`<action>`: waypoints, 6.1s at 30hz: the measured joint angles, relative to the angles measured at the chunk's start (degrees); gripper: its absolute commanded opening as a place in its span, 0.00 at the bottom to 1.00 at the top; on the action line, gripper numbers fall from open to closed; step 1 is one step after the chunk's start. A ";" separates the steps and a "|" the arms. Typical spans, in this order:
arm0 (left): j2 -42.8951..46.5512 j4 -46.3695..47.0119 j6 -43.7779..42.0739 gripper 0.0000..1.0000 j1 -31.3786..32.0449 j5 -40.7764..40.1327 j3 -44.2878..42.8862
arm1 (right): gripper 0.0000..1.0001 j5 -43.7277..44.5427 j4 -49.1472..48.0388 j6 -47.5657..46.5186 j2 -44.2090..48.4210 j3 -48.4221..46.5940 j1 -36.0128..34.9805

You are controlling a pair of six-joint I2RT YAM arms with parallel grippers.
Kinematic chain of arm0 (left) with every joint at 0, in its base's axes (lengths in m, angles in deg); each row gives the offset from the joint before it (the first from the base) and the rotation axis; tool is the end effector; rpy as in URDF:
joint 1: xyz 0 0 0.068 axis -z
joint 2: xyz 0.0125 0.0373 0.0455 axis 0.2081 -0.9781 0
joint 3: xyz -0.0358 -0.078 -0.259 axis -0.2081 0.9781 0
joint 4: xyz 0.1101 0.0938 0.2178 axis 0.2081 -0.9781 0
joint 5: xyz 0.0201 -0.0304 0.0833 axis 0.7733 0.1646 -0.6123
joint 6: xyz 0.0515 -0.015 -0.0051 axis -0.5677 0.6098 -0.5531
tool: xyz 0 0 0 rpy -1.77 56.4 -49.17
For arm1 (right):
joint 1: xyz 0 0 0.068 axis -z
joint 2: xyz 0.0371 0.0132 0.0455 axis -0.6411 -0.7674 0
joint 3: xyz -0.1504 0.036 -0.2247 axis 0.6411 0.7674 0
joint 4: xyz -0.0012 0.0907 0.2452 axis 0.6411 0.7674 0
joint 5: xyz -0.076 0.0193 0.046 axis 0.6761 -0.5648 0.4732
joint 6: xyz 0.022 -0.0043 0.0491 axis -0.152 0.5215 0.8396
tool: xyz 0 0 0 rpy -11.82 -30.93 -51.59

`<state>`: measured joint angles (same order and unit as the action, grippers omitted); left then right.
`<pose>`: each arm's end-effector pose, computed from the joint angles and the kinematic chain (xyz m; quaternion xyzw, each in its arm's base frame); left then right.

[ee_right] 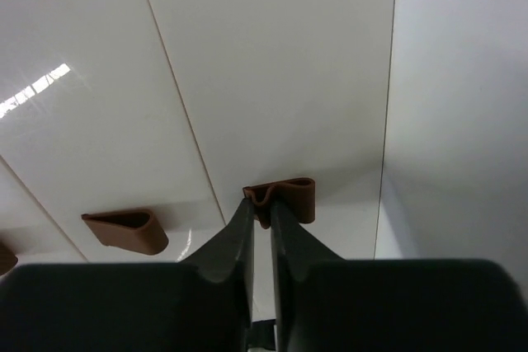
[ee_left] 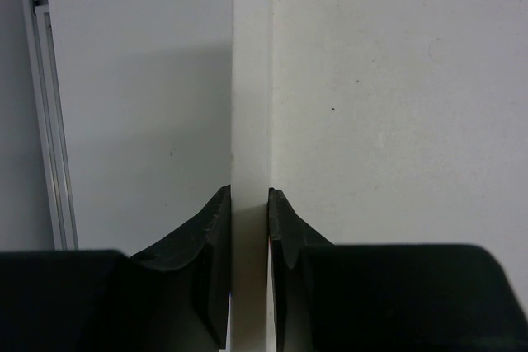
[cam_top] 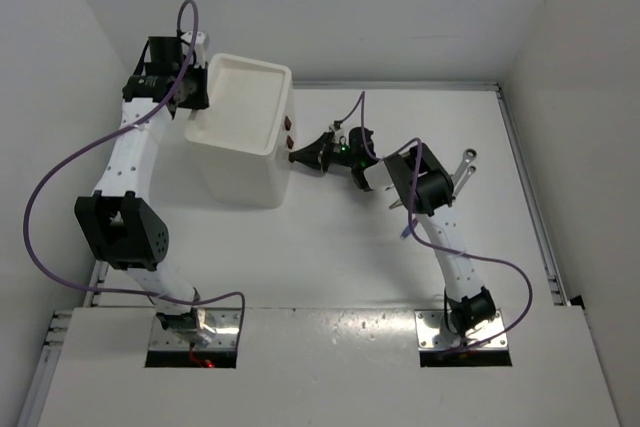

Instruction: Sort the tools into containers

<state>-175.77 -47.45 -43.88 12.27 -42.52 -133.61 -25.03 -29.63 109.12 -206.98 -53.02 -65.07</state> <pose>0.3795 -0.0036 0.3851 0.0140 0.8960 -0.0251 0.4432 0.4473 0.2372 0.0459 0.2190 0.7007 0.6767 0.0548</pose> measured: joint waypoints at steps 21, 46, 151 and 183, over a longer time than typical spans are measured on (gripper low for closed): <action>-0.04 0.20 1.18 0.00 -0.15 0.20 0.00 | 0.00 -0.07 2.19 -4.28 7.17 9.46 4.17; 0.24 2.19 3.43 0.00 -0.72 0.28 1.16 | 0.00 -3.48 7.19 -12.63 18.53 24.81 14.51; 22.34 6.16 1.79 1.00 -5.75 0.74 12.04 | 0.78 33.09 83.65 -110.46 39.69 16.96 28.79; 21.90 6.21 2.23 1.00 -5.75 1.81 12.04 | 0.21 13.22 83.76 -107.06 53.00 8.46 19.93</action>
<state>-153.87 -41.25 -41.65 6.52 -40.70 -121.57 -11.81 54.13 2.06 -153.98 -44.56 -45.13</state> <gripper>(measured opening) 0.997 0.605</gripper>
